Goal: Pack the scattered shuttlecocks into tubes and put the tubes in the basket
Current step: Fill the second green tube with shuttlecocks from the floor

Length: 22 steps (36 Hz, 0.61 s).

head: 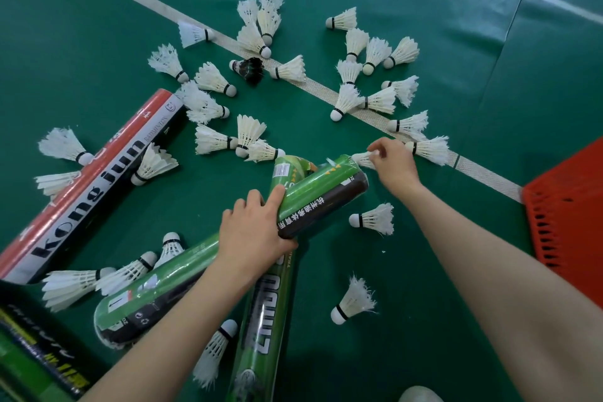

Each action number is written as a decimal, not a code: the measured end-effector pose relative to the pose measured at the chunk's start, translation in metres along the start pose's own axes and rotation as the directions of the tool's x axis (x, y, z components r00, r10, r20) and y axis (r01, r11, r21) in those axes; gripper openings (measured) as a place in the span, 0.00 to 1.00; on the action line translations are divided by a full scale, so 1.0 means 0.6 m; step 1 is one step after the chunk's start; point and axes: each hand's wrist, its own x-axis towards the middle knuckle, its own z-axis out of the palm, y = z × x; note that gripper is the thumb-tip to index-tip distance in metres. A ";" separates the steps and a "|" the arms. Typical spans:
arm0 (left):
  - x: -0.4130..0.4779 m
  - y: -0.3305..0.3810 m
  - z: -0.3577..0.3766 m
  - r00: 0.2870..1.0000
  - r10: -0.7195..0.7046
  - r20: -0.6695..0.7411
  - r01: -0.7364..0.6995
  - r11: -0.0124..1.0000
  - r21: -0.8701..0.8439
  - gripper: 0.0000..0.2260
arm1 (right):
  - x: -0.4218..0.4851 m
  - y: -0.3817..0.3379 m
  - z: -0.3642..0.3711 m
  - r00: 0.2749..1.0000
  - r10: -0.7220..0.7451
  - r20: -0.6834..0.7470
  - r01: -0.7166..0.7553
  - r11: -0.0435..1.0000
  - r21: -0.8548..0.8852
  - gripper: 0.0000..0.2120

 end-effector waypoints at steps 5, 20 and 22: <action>-0.017 -0.007 0.001 1.000 -0.010 -0.011 0.010 0.999 0.036 0.39 | -0.071 -0.009 -0.005 0.970 0.027 -0.240 0.053 0.946 0.321 0.12; -0.078 0.003 0.004 0.999 0.049 -0.023 -0.048 0.998 0.045 0.39 | -0.244 -0.032 -0.046 0.999 -0.013 0.039 -0.018 0.707 0.707 0.13; -0.085 0.004 0.005 0.998 0.063 -0.027 -0.062 0.997 0.051 0.39 | -0.248 -0.030 -0.047 1.000 0.001 -0.018 0.012 0.717 0.697 0.16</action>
